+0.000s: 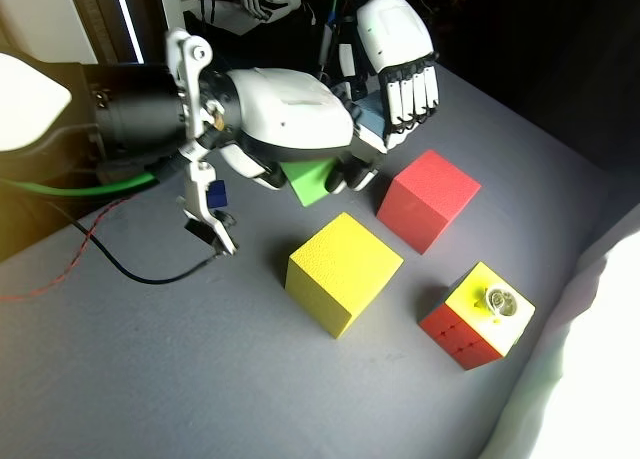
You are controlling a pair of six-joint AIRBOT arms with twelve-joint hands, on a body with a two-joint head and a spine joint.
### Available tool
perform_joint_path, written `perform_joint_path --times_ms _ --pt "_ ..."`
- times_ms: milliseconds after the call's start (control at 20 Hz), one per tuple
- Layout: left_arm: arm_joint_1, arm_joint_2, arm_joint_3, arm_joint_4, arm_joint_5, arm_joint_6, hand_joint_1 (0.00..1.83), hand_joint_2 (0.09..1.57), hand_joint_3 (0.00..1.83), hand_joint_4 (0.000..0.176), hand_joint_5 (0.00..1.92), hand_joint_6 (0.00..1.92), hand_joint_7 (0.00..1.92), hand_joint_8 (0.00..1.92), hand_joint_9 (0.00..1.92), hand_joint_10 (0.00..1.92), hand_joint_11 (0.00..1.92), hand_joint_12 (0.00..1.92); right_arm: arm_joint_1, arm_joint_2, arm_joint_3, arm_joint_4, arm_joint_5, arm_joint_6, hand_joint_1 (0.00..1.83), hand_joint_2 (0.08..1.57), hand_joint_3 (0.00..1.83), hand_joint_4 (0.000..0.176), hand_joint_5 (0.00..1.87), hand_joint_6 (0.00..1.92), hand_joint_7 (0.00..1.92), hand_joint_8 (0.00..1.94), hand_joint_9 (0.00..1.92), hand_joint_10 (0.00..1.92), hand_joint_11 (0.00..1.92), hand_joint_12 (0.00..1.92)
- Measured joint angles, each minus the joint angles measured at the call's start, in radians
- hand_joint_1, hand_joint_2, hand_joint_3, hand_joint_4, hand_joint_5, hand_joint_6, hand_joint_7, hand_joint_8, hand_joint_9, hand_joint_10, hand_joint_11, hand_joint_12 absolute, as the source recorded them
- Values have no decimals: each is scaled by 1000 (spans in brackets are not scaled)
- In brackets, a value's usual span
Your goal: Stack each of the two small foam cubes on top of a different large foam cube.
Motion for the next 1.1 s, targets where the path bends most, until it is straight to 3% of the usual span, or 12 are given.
perform_joint_path --times_ms 200,400,650,750,900,1100 --pt "-21 -21 48 11 41 3 1208 1234 0 0 806 1067 735 1599 549 1407 288 1703 32 -44 49 9 -40 0 1234 1118 2 0 974 859 994 1132 828 1064 429 1578" --pt "-41 -37 107 29 86 4 1207 1233 0 0 812 1063 733 1594 562 1366 338 1616 39 -98 108 -3 -85 4 1233 1119 0 0 970 867 999 1125 827 1072 443 1590" --pt "-56 -71 166 37 123 3 1216 1213 0 0 860 1000 762 1544 575 1382 343 1646 92 -144 196 -184 -115 226 1234 1113 2 0 990 843 999 1124 838 1086 408 1598" --pt "-57 -82 198 37 139 2 1211 1220 2 0 826 1046 761 1557 575 1394 337 1665 132 -158 230 -321 -111 425 1237 1106 0 0 1014 807 1010 1105 856 1065 426 1576" --pt "-69 -89 233 39 160 2 1198 1246 2 0 775 1117 723 1616 542 1393 286 1672 175 -181 277 -470 -90 610 1233 1112 2 0 993 839 999 1117 851 1046 431 1561" --pt "-72 -97 265 45 193 2 1202 1238 2 0 788 1098 738 1596 561 1411 321 1662 198 -196 278 -848 -49 803 1240 1108 0 0 1015 792 1001 1132 851 1071 446 1553"
